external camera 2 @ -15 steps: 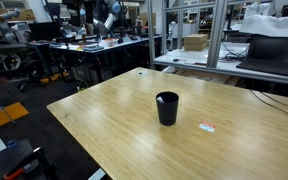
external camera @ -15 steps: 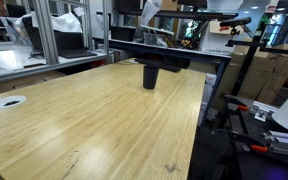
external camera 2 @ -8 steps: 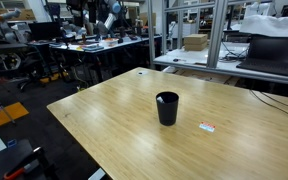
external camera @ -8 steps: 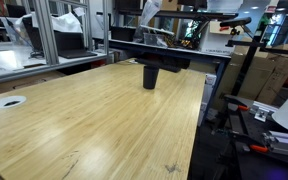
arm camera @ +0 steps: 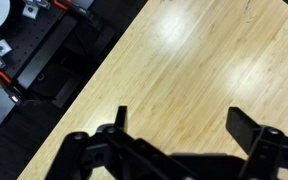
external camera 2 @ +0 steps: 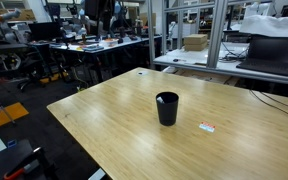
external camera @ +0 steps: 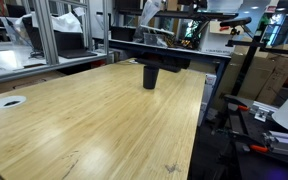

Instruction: Move marker from the black cup and place it on the table

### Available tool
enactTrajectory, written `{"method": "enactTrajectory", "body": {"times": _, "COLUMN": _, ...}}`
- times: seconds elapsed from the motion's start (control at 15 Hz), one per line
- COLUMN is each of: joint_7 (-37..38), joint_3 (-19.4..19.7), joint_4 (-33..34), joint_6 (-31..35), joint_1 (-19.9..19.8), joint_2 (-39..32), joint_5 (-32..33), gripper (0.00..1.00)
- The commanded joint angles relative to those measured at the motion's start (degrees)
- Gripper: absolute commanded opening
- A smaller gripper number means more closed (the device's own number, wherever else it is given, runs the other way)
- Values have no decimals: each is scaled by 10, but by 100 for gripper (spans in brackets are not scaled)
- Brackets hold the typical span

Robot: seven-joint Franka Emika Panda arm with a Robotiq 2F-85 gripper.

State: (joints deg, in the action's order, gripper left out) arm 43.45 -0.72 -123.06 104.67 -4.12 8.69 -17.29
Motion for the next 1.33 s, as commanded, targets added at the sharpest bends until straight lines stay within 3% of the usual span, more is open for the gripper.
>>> {"method": "enactTrajectory", "body": {"times": 0.0, "joint_7": -16, "joint_3": 21, "joint_4": 52, "joint_6": -25, "joint_1": -3, "joint_2": -48, "joint_5": -13, "gripper": 100}}
{"method": "enactTrajectory", "body": {"times": 0.6, "joint_7": -108, "joint_3": 71, "joint_4": 152, "joint_6": -51, "joint_1": -23, "joint_2": -192, "joint_5": -54, "gripper": 100}}
{"method": "enactTrajectory", "body": {"times": 1.0, "joint_7": -151, "joint_3": 82, "joint_4": 204, "joint_6": -113, "joint_1": -36, "joint_2": -219, "joint_5": -82, "gripper": 100}}
{"method": "enactTrajectory", "body": {"times": 1.07, "joint_7": -140, "joint_3": 82, "joint_4": 176, "joint_6": -78, "joint_1": -27, "joint_2": -204, "joint_5": -64, "gripper": 100}}
{"method": "enactTrajectory", "body": {"times": 1.27, "joint_7": -141, "joint_3": 84, "joint_4": 186, "joint_6": -90, "joint_1": -30, "joint_2": -210, "joint_5": -68, "gripper": 100}}
